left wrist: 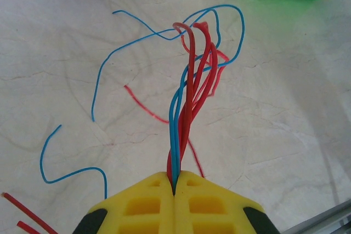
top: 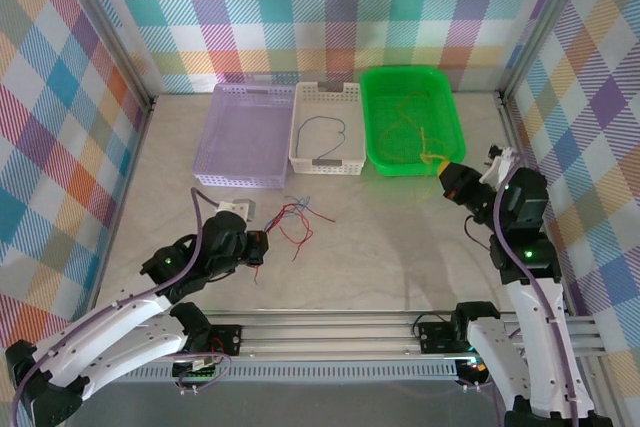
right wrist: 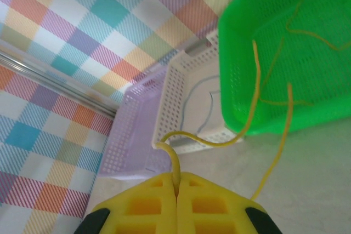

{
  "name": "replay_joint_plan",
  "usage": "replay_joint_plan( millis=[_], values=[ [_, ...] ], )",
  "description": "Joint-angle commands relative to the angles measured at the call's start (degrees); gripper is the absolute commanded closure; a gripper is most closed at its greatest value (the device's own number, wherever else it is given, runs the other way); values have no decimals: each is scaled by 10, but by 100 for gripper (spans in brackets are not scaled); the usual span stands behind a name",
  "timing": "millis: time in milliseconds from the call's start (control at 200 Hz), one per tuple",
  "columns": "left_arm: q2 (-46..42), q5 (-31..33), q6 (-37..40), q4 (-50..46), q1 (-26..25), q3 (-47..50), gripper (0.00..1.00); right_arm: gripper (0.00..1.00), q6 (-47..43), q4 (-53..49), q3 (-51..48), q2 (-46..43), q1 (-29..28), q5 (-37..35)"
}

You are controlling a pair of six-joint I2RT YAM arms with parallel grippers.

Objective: Untangle the cables

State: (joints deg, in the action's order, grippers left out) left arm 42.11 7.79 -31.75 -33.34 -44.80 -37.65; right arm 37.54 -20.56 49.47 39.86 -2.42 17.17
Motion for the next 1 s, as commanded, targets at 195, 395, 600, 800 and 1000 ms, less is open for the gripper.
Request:
replay_joint_plan(
  millis=[195, 395, 600, 800, 1000],
  values=[
    [20, -19, 38, 12, 4, -37, 100, 100, 15, 62, 102, 140, 1, -17],
    [47, -43, 38, 46, 3, -36, 100, 100, 8, 91, 185, 282, 1, -27],
    [57, -50, 32, 78, -3, -32, 100, 100, -13, 97, 261, 431, 2, -52],
    [68, -55, 20, 117, -18, -21, 100, 100, -31, 75, 347, 568, 1, -58],
    [85, -41, 20, 134, -39, -21, 100, 100, -58, 13, 444, 686, 2, -63]
  ],
)
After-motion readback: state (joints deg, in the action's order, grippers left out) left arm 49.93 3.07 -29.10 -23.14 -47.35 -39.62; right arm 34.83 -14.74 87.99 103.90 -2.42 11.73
